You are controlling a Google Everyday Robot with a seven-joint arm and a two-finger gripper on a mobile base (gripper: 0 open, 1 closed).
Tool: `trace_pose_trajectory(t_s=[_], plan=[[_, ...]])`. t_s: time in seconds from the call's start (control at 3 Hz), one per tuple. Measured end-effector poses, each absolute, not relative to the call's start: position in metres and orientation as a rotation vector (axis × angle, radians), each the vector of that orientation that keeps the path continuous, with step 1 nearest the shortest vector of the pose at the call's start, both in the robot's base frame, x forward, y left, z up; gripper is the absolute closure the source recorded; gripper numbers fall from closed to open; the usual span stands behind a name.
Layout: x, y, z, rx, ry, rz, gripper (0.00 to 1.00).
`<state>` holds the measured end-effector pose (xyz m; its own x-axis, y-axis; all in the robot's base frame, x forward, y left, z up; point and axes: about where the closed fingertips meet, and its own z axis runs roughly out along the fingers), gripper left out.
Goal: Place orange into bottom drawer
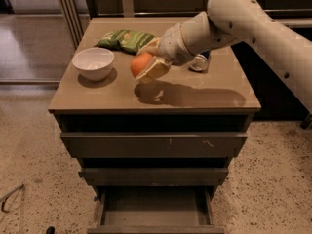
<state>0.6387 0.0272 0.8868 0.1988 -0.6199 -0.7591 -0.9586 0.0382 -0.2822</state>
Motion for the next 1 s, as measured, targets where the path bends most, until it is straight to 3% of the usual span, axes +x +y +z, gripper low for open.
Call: trace_pose_trajectory(t_s=[0.67, 1.0], plan=[[0.511, 0.002, 0.918, -1.695, 1.522, 0.564, 1.0], [0.499, -0.005, 0.92, -1.69, 1.542, 0.555, 1.0]])
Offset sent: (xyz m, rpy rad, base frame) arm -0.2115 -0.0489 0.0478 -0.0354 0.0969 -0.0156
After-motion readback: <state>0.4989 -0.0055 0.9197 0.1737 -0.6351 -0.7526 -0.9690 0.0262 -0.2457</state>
